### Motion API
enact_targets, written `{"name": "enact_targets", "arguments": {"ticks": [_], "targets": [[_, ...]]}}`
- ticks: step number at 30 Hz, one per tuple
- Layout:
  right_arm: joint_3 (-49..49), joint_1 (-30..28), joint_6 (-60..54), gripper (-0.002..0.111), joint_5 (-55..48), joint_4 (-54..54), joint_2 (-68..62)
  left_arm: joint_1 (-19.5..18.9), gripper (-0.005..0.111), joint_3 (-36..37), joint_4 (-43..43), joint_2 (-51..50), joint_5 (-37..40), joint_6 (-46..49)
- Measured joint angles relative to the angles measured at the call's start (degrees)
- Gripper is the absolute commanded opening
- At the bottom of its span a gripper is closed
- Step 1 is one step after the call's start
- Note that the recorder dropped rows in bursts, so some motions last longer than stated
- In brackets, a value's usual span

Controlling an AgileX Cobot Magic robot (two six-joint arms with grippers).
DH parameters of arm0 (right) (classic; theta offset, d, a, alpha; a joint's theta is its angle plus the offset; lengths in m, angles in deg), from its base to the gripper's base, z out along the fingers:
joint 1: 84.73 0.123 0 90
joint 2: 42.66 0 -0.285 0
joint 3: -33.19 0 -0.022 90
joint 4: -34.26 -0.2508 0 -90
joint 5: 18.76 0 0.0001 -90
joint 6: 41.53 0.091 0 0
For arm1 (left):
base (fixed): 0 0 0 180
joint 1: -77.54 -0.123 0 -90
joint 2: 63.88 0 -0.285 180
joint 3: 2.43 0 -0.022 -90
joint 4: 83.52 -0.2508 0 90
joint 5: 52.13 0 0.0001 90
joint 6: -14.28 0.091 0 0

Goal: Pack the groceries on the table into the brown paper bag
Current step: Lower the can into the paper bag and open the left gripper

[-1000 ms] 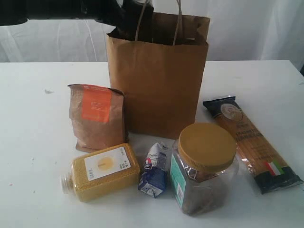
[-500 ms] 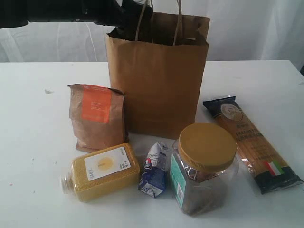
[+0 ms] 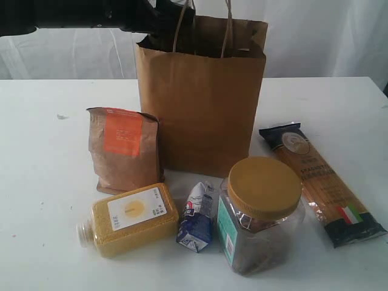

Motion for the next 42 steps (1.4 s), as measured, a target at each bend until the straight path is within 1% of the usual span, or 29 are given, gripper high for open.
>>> {"name": "enact_targets", "arguments": {"ticks": [5,6,11,15,22,29,37,42], "targets": [[0.0,0.0,0.0,0.0,0.0,0.0,0.0,0.0,0.075,0.0,0.0,-0.03,-0.41,0.0],[0.0,0.0,0.0,0.0,0.0,0.0,0.0,0.0,0.076,0.0,0.0,-0.03,-0.87,0.0],[0.0,0.0,0.48,0.0,0.0,0.0,0.0,0.0,0.094,0.0,0.26,-0.03,-2.56,-0.95],[0.0,0.0,0.48,0.0,0.0,0.0,0.0,0.0,0.105,0.0,0.76,0.34,-2.64,-1.11],[0.0,0.0,0.48,0.0,0.0,0.0,0.0,0.0,0.105,0.0,0.97,0.34,-2.54,-1.11],[0.0,0.0,0.48,0.0,0.0,0.0,0.0,0.0,0.105,0.0,1.21,0.23,0.35,-1.21],[0.0,0.0,0.48,0.0,0.0,0.0,0.0,0.0,0.105,0.0,1.21,0.23,0.84,-1.32],[0.0,0.0,0.48,0.0,0.0,0.0,0.0,0.0,0.105,0.0,1.32,0.37,1.08,0.72]]}}
